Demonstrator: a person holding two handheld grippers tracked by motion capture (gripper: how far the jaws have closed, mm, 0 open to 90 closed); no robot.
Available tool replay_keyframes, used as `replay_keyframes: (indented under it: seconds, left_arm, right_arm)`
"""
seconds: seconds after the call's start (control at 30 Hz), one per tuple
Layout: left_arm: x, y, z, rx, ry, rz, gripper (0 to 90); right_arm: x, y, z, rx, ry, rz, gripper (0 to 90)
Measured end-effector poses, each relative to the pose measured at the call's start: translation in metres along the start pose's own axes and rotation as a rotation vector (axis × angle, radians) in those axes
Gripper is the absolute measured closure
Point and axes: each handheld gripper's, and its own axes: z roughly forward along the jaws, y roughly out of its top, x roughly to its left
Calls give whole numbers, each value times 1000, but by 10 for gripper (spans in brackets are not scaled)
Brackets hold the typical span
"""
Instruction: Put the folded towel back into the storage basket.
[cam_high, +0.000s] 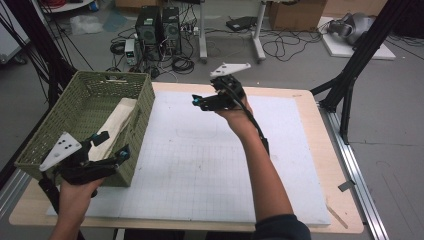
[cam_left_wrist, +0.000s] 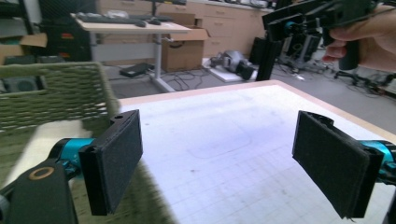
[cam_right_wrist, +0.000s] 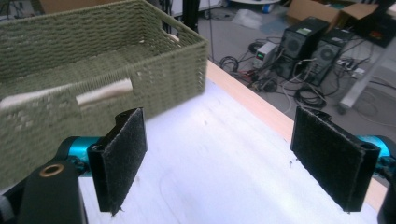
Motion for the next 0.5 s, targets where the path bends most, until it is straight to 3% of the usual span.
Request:
replay_keyframes:
  seconds: [0.27,0.33,0.4,0.5]
  left_arm:
    - [-22,-5,26,23,-110,17,166]
    - [-26,-6,31,31,-134,23,166]
    - [-31,-8,38,37,-159,19,166]
    - [-37,-12,47,54,-194,15,166]
  right_arm:
    - [-17,-51,-62,5,-76,27,171]
    - [-17,-56,-66,10,-86,24,171]
    - [-21,-75,-84,28,-115,28,172]
    - [-24,-86,-94,27,-124,45,172]
